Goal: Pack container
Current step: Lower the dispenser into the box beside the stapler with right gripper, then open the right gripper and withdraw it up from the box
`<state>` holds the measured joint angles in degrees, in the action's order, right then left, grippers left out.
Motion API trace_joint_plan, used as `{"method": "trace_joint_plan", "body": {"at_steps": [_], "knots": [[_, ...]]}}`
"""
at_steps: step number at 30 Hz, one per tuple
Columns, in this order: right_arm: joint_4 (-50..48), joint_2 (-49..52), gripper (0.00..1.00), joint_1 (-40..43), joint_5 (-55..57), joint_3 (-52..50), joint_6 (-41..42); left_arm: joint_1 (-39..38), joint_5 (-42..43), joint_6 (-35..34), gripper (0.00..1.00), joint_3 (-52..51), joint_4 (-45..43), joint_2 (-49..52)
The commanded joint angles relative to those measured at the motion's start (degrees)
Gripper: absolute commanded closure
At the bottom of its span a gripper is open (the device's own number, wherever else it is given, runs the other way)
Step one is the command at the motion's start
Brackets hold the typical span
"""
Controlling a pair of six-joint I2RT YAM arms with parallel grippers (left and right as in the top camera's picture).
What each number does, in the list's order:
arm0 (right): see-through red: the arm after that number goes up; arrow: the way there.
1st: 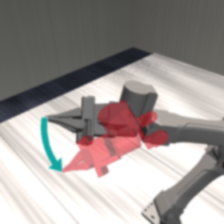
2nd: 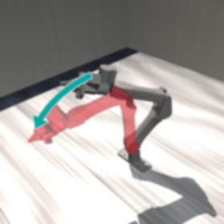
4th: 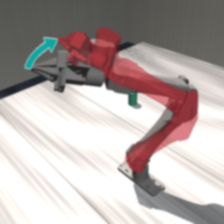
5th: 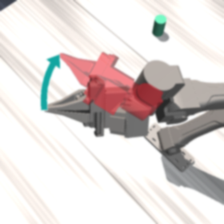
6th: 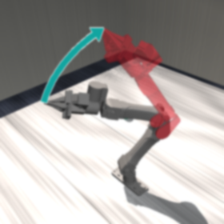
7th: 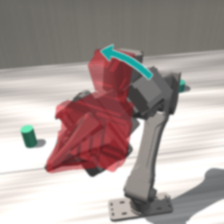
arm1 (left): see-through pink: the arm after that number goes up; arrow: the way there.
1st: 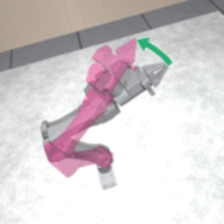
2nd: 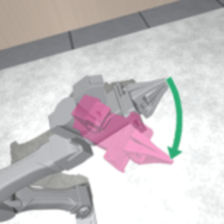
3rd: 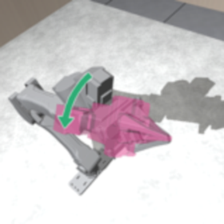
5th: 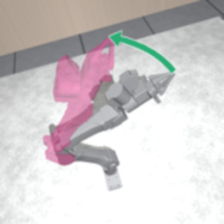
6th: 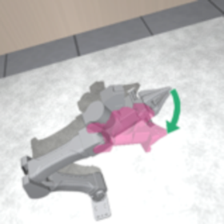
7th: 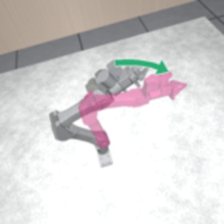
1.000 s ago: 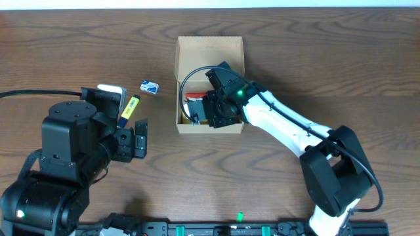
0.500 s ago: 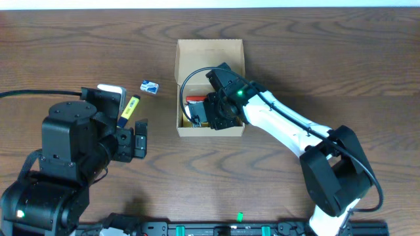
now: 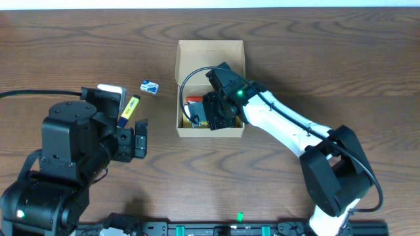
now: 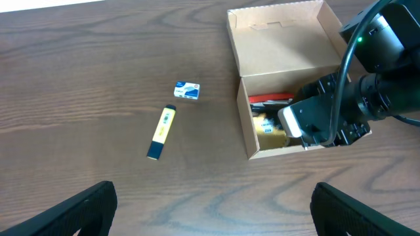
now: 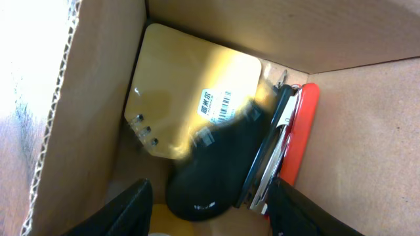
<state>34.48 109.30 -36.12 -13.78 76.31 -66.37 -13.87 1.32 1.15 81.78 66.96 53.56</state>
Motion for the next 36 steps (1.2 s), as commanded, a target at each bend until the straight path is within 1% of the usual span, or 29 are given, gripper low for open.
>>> {"method": "trace_joint_plan", "body": {"at_steps": [1,5,7,12,16,18,21,24,26,29,30,31,32,36], "knots": [[0.02,0.66,0.44,0.31,-1.92,-0.20,-0.11,0.35,-0.26,0.15,0.05,0.50,-0.39,-0.11],[-0.04,0.66,0.44,0.31,-2.43,-0.20,-0.11,0.35,-0.26,0.17,0.05,0.50,-1.05,-0.11],[-0.46,0.66,0.46,0.31,-2.36,-0.20,0.02,0.35,-0.31,0.17,0.05,0.50,-1.33,-0.11],[-4.81,-1.33,0.49,0.52,-2.36,-0.11,9.11,0.35,-0.70,0.17,0.05,0.50,-1.42,-0.11],[-7.39,-5.62,0.44,1.09,-2.27,0.26,15.69,0.37,-0.70,0.17,0.05,0.50,-1.42,-0.11],[-7.45,-8.83,0.44,1.64,-1.86,0.28,18.25,0.37,-0.72,0.17,0.05,0.50,-1.42,-0.11],[-7.04,-12.70,0.40,2.67,0.55,0.28,26.16,0.35,-1.55,0.15,0.05,0.50,-1.38,-0.11],[-4.07,-16.72,0.40,4.37,1.84,0.28,34.77,0.35,-1.75,0.15,0.05,0.50,-1.22,-0.11],[-2.19,-18.34,0.36,5.42,1.84,0.28,39.60,0.37,-1.75,0.15,0.05,0.50,-1.25,-0.11],[1.03,-19.50,0.35,7.58,3.56,0.28,48.54,0.35,-1.75,0.17,0.05,0.50,-1.25,-0.11],[2.10,-19.50,0.32,8.24,4.63,0.28,52.00,0.35,-1.77,0.17,0.05,0.50,-1.25,-0.11],[3.17,-19.37,0.32,8.92,5.57,0.26,55.39,0.35,-1.77,0.17,0.05,0.50,-1.25,-0.11],[4.46,-19.02,0.34,9.64,6.69,0.26,59.23,0.37,-1.75,0.17,0.05,0.50,-1.25,-0.11],[6.95,-17.44,0.37,10.60,12.09,0.24,70.82,0.35,-1.75,0.17,0.05,0.50,-1.29,-0.11]]}}
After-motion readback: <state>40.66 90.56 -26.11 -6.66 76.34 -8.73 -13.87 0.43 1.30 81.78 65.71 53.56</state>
